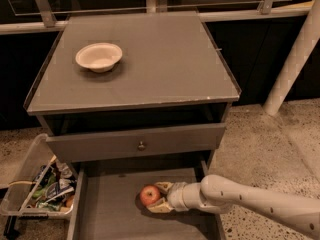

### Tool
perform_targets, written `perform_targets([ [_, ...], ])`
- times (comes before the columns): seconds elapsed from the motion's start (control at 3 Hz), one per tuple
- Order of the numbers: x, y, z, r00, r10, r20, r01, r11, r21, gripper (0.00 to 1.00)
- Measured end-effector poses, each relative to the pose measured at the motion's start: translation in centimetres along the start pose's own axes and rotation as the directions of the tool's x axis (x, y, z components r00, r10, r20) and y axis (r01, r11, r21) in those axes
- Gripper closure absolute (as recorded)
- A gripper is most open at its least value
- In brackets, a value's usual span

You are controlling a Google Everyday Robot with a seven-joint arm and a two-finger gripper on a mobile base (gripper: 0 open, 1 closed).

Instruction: Pick apple from middle drawer and place on counter

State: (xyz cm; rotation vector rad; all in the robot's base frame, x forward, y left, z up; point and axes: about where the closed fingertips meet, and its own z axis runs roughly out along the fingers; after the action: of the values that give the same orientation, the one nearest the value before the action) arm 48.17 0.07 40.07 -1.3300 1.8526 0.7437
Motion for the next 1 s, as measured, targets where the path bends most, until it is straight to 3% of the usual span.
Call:
perform_targets([
  [0.67,-5.9,1.7,-7.6,0.993,-0.112,-0.020,0.113,0.9921,0.054,1.00],
  [1.0,-9.2,2.1,-12.1,0.986,-0.165,-0.038,0.168,0.9808,0.099,1.00],
])
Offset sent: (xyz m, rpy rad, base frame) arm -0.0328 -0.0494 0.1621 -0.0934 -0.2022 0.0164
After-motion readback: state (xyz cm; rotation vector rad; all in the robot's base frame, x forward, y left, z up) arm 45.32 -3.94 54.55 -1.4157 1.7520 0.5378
